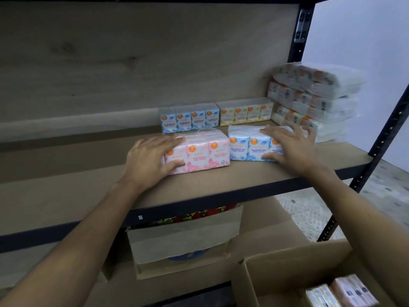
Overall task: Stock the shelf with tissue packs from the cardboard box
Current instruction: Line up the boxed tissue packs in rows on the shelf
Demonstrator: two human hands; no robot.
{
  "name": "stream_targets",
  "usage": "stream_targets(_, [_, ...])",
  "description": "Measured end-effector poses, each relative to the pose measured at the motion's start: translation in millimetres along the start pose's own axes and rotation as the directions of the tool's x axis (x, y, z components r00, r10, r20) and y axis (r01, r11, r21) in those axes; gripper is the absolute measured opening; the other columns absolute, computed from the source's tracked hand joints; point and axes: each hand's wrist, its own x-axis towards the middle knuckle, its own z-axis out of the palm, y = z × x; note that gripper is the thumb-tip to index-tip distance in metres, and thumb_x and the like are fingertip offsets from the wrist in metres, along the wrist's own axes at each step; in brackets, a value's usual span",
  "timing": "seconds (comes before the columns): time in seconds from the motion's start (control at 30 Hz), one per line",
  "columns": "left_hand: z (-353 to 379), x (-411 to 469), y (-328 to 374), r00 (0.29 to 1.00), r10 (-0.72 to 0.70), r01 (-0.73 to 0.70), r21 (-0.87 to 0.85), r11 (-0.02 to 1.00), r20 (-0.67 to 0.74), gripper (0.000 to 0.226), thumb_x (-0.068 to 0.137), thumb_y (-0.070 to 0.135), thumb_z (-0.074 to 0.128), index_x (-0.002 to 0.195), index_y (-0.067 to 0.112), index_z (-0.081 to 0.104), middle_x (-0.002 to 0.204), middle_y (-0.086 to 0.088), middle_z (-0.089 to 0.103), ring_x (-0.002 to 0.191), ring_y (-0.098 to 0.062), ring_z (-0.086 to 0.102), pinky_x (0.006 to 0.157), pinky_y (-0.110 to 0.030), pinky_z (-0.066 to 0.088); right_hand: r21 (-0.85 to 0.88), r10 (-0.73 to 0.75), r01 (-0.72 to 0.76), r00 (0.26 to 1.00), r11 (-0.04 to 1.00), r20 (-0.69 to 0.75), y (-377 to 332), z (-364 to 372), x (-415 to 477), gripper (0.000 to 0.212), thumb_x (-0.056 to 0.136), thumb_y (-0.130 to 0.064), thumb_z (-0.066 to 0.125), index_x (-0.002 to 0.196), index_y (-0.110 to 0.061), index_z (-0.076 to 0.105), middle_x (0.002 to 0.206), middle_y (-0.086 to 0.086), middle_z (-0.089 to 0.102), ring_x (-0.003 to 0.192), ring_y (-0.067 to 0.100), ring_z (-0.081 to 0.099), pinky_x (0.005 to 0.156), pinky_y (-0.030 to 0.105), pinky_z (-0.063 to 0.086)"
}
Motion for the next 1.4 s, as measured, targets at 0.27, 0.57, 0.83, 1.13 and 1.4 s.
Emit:
stream_targets(0.27, [21, 27, -9, 0.999, -0.016, 0.016, 0.008, 1.000, -0.044, 0.062, 0.081, 0.061, 0.061, 0.137, 0.039, 0.049, 0.142, 0.009, 0.053, 0.134, -0.016, 0.046, 0.112, -0.041, 0.031, 0.081, -0.011, 0.006, 0.998, 0.997, 0.059, 9, 22, 37, 0.074, 0.082, -0.040, 0.070, 0.145, -0.040, 0.031, 0.154, -0.006, 0.033, 0.142, 0.019, 0.021, 0.113, 0.059, 0.005])
stream_targets(0.57, [41, 63, -20, 0.999, -0.048, 0.048, -0.023, 0.999, -0.017, 0.060, 0.083, 0.057, 0.062, 0.138, 0.038, 0.047, 0.145, 0.007, 0.049, 0.136, -0.017, 0.043, 0.112, -0.038, 0.023, 0.159, -0.041, 0.025, 0.995, 0.987, 0.095, 24, 45, 79, 0.074, 0.081, -0.039, 0.072, 0.144, -0.043, 0.033, 0.156, 0.002, 0.028, 0.145, 0.021, 0.016, 0.117, 0.054, -0.001])
stream_targets(0.83, [62, 93, -32, 0.999, -0.044, 0.044, -0.006, 0.999, -0.015, 0.063, 0.079, 0.063, 0.059, 0.136, 0.040, 0.049, 0.144, 0.012, 0.049, 0.135, -0.015, 0.044, 0.110, -0.036, 0.027, 0.262, -0.096, 0.082, 0.994, 0.962, 0.042, 44, 65, 109, 0.075, 0.075, -0.031, 0.079, 0.140, -0.038, 0.043, 0.149, 0.001, 0.041, 0.142, 0.020, 0.027, 0.116, 0.054, 0.004])
stream_targets(1.13, [80, 114, -32, 0.996, 0.021, -0.023, -0.013, 1.000, -0.092, 0.063, 0.075, 0.064, 0.057, 0.132, 0.038, 0.055, 0.136, 0.010, 0.058, 0.127, -0.016, 0.053, 0.105, -0.039, 0.036, 0.206, -0.131, 0.118, 0.990, 0.971, 0.054, 60, 74, 135, 0.077, 0.071, -0.032, 0.082, 0.139, -0.034, 0.045, 0.147, -0.001, 0.044, 0.140, 0.023, 0.032, 0.113, 0.054, 0.017])
stream_targets(1.4, [90, 128, -34, 0.990, 0.077, -0.075, 0.022, 0.997, -0.122, 0.062, 0.075, 0.060, 0.059, 0.131, 0.034, 0.057, 0.135, 0.006, 0.059, 0.124, -0.017, 0.056, 0.099, -0.040, 0.042, 0.215, -0.137, 0.130, 0.990, 0.968, 0.016, 67, 83, 147, 0.078, 0.068, -0.032, 0.084, 0.137, -0.033, 0.048, 0.144, 0.000, 0.048, 0.135, 0.023, 0.039, 0.112, 0.050, 0.019])
